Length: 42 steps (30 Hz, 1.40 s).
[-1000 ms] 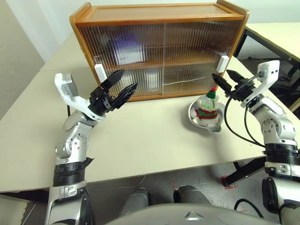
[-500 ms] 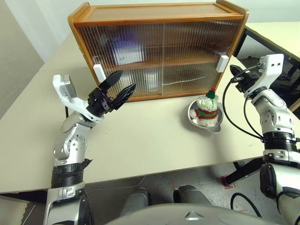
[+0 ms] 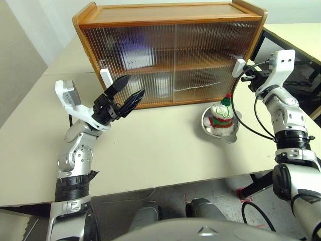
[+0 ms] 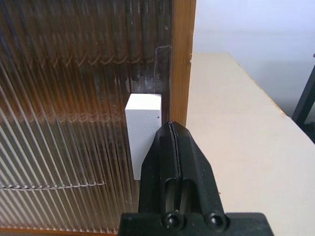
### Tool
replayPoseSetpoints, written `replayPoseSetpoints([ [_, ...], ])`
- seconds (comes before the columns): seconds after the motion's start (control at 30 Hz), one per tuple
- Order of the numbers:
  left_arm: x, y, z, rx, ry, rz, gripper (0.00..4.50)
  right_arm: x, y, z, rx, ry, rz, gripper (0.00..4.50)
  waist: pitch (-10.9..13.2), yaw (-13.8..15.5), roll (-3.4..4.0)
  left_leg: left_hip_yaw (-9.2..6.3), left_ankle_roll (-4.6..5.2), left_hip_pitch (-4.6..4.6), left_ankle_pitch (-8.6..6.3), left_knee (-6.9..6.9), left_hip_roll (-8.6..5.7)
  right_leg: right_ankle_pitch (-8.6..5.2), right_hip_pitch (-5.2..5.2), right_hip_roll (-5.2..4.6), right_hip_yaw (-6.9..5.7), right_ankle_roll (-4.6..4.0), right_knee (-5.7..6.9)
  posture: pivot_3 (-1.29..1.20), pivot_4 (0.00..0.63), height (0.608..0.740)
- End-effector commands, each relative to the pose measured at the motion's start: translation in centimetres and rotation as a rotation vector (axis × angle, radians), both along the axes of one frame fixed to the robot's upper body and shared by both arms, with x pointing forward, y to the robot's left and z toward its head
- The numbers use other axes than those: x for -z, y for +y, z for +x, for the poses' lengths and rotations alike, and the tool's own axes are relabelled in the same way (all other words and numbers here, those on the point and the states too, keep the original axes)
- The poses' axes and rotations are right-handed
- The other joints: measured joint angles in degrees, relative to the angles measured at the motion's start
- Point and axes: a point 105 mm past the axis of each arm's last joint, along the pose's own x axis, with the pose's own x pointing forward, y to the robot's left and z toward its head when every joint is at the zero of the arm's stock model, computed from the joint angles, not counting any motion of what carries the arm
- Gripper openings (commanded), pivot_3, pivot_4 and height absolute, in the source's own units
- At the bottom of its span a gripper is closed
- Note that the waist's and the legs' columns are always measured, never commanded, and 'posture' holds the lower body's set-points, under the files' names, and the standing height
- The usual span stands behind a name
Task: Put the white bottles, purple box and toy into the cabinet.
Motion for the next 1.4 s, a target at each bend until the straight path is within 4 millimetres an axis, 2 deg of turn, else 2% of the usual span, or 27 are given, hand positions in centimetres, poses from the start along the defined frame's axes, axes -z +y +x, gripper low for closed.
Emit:
replayPoseSetpoints([
  [0.03,0.4,-0.1,0.0,-0.007,0.007,0.01,4.5,0.0,0.9,0.2,-0.021,0.039,0.023,0.02,0.0,0.0,0.0,0.0,0.0,0.0,0.0,0.0,0.0,0.0,0.0,0.0,0.0,0.0,0.0,-0.08,0.0,0.74],
  [0.33,0.5,-0.2,0.1,-0.009,0.005,0.011,4.5,-0.6,3.4,0.1,-0.094,0.113,0.094,0.02,0.0,0.0,0.02,0.01,0.03,0.0,0.02,-0.02,0.02,0.0,-0.04,0.03,-0.01,0.0,0.03,-0.08,0.001,0.74],
  [0.63,0.4,-0.1,0.0,-0.021,0.004,0.013,4.5,-0.3,6.1,0.0,-0.175,0.156,0.092,0.02,0.0,0.0,0.03,0.01,0.04,-0.01,0.02,-0.02,0.02,-0.01,-0.06,0.03,-0.01,-0.01,0.03,-0.07,0.008,0.74],
  [1.27,0.2,-0.2,0.0,-0.039,-0.001,0.013,4.5,-1.2,14.5,-0.8,-0.407,0.203,0.16,0.02,0.0,0.4,0.05,0.0,0.05,-0.41,0.03,-0.02,0.02,-0.01,-0.56,0.06,-0.04,-0.11,0.11,-0.05,0.008,0.74],
  [1.4,0.2,-0.4,0.0,-0.038,-0.003,0.011,4.5,-1.3,15.6,-0.8,-0.432,0.203,0.168,0.02,0.0,0.4,0.05,0.0,0.06,-0.43,0.03,-0.01,0.02,0.0,-0.59,0.06,-0.05,-0.13,0.13,-0.04,0.006,0.74],
])
